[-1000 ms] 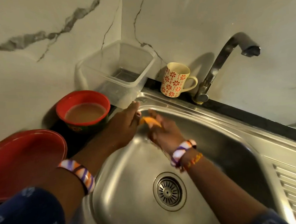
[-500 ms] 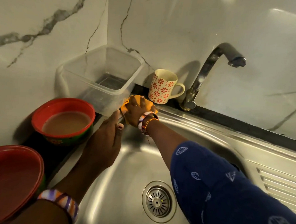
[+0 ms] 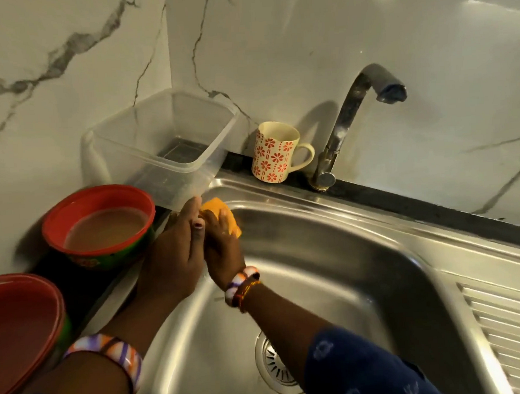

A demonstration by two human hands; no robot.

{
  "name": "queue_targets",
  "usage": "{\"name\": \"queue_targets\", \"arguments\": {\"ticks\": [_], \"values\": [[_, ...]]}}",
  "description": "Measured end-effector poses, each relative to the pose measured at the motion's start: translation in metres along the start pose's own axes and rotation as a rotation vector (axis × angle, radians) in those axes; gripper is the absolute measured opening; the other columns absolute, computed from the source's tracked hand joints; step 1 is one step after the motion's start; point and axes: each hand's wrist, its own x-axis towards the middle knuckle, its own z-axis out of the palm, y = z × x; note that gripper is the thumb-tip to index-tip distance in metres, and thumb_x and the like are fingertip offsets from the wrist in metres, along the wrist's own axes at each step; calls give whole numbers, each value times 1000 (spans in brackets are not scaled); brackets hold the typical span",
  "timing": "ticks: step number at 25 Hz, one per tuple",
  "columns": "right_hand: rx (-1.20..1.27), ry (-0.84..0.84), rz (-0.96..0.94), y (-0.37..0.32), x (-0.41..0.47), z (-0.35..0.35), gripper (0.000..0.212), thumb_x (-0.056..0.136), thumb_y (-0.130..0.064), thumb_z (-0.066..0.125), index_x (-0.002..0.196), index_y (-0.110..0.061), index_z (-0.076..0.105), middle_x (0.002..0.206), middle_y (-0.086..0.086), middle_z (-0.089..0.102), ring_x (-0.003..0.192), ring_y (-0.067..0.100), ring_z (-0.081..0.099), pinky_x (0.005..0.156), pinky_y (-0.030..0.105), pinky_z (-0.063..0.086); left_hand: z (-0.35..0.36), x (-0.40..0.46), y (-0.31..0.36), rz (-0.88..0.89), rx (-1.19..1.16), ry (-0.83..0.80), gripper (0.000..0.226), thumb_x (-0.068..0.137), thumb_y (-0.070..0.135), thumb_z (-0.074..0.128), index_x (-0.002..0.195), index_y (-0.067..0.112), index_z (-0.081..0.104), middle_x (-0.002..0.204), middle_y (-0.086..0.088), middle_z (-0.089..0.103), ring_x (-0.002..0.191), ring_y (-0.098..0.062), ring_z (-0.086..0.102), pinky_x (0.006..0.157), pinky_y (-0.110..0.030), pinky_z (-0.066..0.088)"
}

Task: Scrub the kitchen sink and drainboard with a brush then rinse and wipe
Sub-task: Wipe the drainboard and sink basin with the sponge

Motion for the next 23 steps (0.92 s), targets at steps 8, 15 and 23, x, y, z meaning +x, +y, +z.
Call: {"name": "queue_targets", "arguments": {"ticks": [8,15,23], "values": [[847,-112,401,24,-59,66,42,100,-14,40,127,-46,39,122,6,58,90,14,55,85,35,48,0,-1,1,-24,-97,2,55,94,36,28,138,7,41,130,11,42,120,11,34,96,5,24],[770,106,667,18,-17,46,49,91,-41,48,136,-21,48,123,19,60,81,24,61,66,34,49,0,0,-1,-16,-28,-25,59,93,40,25,137,6,43,126,8,48,117,5,40,94,3,26],[1208,353,431,-9,-23,-16,37,94,4,42,120,-15,61,118,16,61,101,25,57,91,45,51,-1,-2,3,-34,-69,-23,61,92,43,25,136,5,44,134,-2,50,124,-7,42,100,-8,30]]}}
